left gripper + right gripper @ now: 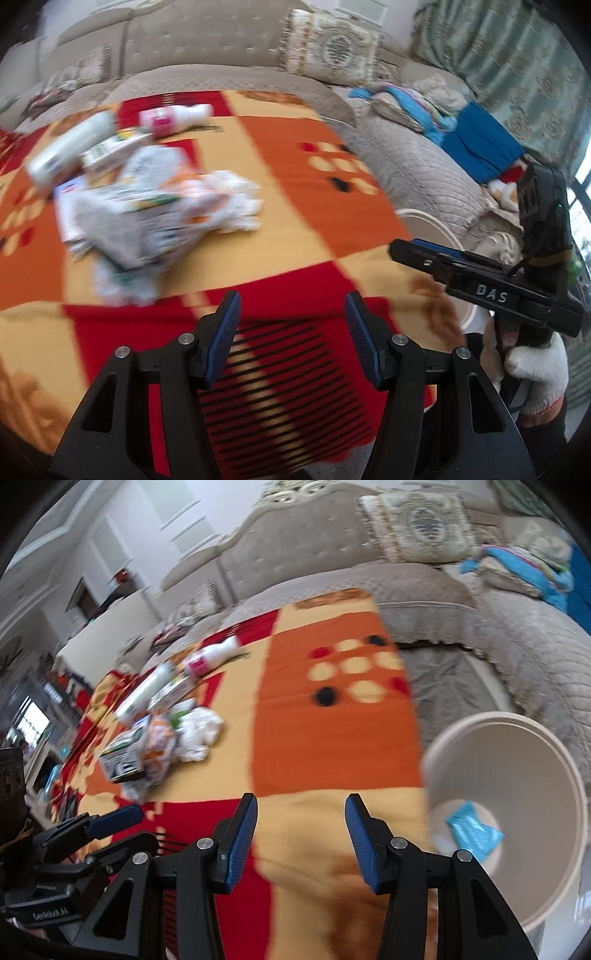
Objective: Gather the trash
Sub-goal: 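Move both tools back to the blanket and grasp the white milk carton with the right tool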
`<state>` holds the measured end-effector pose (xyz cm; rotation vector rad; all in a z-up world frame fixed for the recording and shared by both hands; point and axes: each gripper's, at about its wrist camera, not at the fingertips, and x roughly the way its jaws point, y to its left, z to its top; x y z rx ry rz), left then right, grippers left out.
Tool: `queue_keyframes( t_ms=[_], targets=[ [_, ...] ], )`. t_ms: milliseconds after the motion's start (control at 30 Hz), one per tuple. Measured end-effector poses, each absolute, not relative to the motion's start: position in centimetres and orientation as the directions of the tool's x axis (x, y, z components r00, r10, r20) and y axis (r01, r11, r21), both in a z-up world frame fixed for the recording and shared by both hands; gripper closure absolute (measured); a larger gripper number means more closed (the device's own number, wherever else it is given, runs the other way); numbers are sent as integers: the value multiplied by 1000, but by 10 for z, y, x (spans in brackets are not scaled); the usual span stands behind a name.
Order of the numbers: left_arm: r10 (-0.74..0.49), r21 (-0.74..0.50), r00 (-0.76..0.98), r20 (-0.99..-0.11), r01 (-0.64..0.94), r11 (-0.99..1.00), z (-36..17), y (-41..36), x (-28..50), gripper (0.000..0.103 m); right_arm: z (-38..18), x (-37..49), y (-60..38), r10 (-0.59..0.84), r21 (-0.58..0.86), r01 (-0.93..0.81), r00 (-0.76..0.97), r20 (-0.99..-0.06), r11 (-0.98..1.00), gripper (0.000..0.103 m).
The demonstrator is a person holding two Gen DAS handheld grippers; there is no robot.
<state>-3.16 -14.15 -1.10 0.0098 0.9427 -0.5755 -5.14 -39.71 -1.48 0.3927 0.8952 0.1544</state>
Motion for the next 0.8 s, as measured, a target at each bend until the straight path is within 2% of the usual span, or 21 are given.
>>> queue_keyframes(
  t_ms=[200, 400, 433, 500, 533, 800],
  targets=[
    [-387, -253, 495, -778, 316, 914, -8, -56, -7, 46, -3, -33, -352, 365, 415, -59, 600, -712, 908, 55],
    [-294, -227, 542, -787, 188, 956, -11, 6, 20, 46, 25, -3, -291, 497, 455, -225, 553, -668, 862, 55],
    [-284, -228, 543, -791, 170, 959, -12, 13, 24, 46, 28, 1, -283, 509, 453, -246, 544, -666, 857, 53],
    [-277, -237, 540, -794, 145, 961, -14, 24, 31, 46, 35, 17, -257, 549, 447, -318, 504, -667, 836, 37],
    [-278, -244, 538, -796, 135, 960, -15, 30, 35, 46, 36, 24, -246, 555, 437, -343, 488, -674, 832, 35],
    [-238, -218, 541, -807, 103, 971, -9, 40, 54, 46, 27, 80, -194, 529, 364, -429, 373, -763, 827, 35]
  ],
)
